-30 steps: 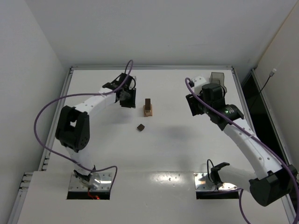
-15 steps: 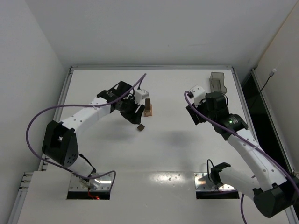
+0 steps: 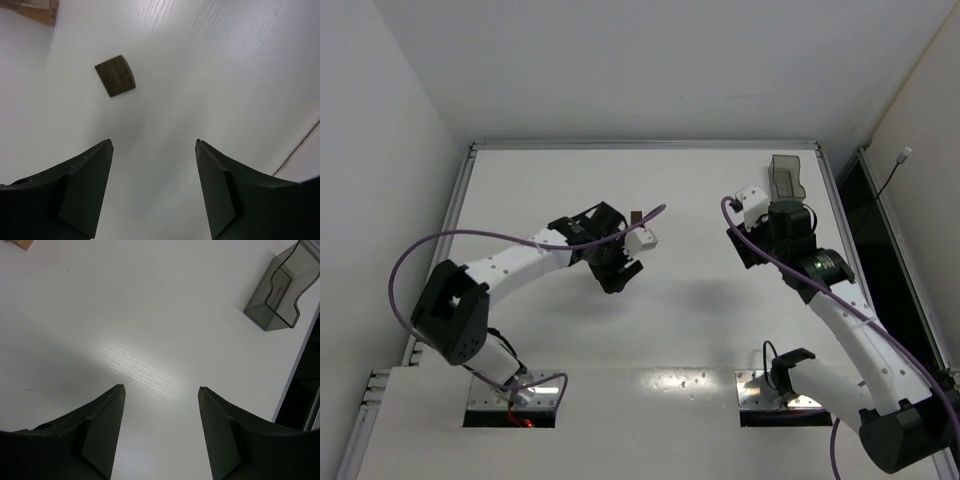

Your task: Build the wood block tower

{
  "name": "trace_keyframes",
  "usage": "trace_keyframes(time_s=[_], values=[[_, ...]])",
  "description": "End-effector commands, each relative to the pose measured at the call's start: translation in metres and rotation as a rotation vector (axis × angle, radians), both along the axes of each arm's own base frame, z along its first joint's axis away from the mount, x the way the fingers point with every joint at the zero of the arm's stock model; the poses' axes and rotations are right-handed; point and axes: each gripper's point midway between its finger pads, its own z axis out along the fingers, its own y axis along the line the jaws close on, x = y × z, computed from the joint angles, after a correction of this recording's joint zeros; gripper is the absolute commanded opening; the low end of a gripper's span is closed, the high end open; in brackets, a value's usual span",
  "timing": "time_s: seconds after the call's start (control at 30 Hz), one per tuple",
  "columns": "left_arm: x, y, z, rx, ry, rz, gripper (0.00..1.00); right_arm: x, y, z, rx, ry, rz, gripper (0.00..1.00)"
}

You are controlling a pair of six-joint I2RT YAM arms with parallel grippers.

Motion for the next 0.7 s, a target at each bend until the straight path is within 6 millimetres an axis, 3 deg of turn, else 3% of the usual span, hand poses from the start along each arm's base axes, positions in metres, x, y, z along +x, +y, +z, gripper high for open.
trace_keyframes(time_s=[0.0, 0.07, 0.17, 0.47, 0.67], values=[[0.002, -0.034, -0.006, -0.112, 0.133, 0.140, 0.64, 0.006, 0.000, 0.011, 0.021, -0.054, -0.006, 0.57], [0.001, -0.053, -0.004, -0.159, 0.154, 0.189, 0.62, 0.005, -0.004, 0.009, 0.018, -0.045, -0.016, 0.57], [0.009, -0.062, -0.011, -0.126, 0.116, 0.263, 0.58, 0.006, -0.007, 0.011, 0.017, -0.045, -0.025, 0.57], [0.057, -0.050, -0.022, -0.022, -0.044, 0.478, 0.49, 0.006, -0.009, 0.011, 0.025, -0.043, -0.040, 0.57], [0.065, -0.043, -0.028, 0.015, -0.083, 0.508, 0.44, 0.006, -0.009, 0.011, 0.025, -0.043, -0.040, 0.57]])
